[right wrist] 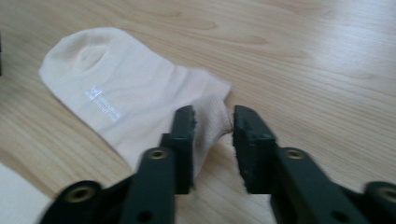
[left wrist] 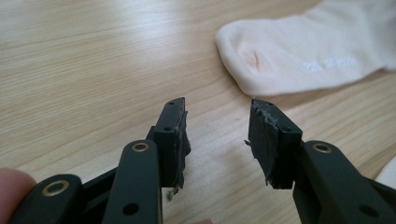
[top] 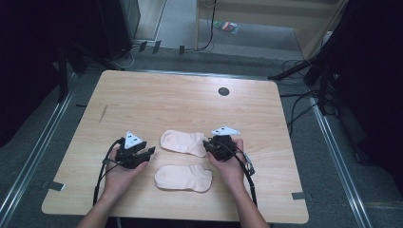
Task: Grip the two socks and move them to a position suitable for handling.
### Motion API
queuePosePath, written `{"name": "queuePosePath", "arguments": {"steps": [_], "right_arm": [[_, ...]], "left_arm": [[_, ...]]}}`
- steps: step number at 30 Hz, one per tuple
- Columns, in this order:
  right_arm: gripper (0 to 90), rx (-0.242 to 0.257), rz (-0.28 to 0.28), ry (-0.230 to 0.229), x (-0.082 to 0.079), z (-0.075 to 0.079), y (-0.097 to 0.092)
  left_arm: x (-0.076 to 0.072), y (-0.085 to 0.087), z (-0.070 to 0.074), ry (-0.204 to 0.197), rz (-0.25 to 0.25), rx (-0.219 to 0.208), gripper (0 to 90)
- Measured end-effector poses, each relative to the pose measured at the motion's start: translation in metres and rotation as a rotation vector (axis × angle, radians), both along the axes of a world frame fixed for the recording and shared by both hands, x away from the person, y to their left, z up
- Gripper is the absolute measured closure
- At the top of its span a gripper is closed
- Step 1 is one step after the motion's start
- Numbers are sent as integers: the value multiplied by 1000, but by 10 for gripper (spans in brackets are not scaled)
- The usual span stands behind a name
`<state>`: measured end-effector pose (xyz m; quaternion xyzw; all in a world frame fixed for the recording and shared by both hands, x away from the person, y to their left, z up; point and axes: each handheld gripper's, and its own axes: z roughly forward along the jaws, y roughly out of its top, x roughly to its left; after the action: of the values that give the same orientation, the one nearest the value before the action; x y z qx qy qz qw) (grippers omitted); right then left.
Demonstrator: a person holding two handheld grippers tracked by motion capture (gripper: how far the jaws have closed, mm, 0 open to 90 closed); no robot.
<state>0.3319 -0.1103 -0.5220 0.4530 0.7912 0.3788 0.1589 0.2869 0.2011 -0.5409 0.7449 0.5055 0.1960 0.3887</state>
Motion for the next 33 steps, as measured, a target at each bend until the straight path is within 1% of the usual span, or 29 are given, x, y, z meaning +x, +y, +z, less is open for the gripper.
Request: {"name": "queuePosePath", "arguments": {"steps": [2,3,4,5,6,7,8,9,10,11,13,14,15,16,17,18,19,20,21,22,23,24,25,26,27,28,30,31,33], "right_arm": [[552,25,-34,-17,1,3,-6],[553,36,-43,-18,1,4,-8],[553,36,-43,-18,1,4,-8],[553,55,-44,-20,0,5,-11],[557,83,-57,-21,-1,7,-16],[557,83,-57,-21,-1,7,-16],[559,96,-62,-13,-2,7,-18],[557,100,-64,-8,-3,5,-18],[557,99,-64,-4,-3,4,-18],[557,93,-64,2,-2,2,-17],[559,95,-66,10,-3,0,-17],[561,92,-62,20,-2,-4,-15],[561,92,-62,20,-2,-4,-15],[562,95,-64,27,-2,-7,-13],[562,95,-64,27,-2,-7,-13],[597,99,-57,32,-1,-8,-11],[597,99,-57,32,-1,-8,-11],[646,93,-53,31,-2,-8,-7],[672,84,-54,31,-2,-9,-6],[707,80,-52,30,-2,-9,-5],[707,80,-52,30,-2,-9,-5],[784,50,-56,29,-2,-10,-3],[807,45,-55,29,-2,-11,-3],[826,45,-47,32,-2,-11,-3],[842,39,-45,33,-3,-11,-2],[849,36,-45,31,-3,-11,-2],[857,44,-44,25,-4,-10,-3],[857,44,-44,25,-4,-10,-3],[860,50,-40,8,-6,-6,-5]], "left_arm": [[4,3,2,8,9,-63,576],[6,2,3,8,11,-82,569],[6,2,3,8,11,-82,558],[9,1,4,13,10,-105,558],[14,-1,5,11,14,-138,552],[14,-1,5,11,14,-138,551],[20,-7,7,9,13,-144,555],[20,-7,7,9,13,-144,562],[27,-13,8,-3,17,-125,562],[27,-13,8,-3,17,-125,561],[35,-18,9,6,21,-117,559],[42,-22,8,18,22,-118,561],[42,-22,8,18,22,-118,563],[48,-26,6,35,14,-101,565],[48,-26,6,35,14,-101,577],[53,-32,3,56,9,-66,593],[53,-32,3,56,9,-66,603],[55,-35,0,80,16,-47,661],[55,-35,-1,84,28,-22,715],[55,-36,-2,89,47,-10,749],[55,-36,-2,89,47,-10,803],[55,-36,-3,100,31,-32,859],[55,-36,-2,92,22,-20,878],[55,-36,-2,92,22,-20,887],[53,-37,-2,81,0,-13,891],[52,-38,-1,74,-6,1,894],[48,-37,2,63,-17,-13,898],[48,-37,2,63,-17,-13,900],[40,-35,8,35,-33,-41,900]]}}
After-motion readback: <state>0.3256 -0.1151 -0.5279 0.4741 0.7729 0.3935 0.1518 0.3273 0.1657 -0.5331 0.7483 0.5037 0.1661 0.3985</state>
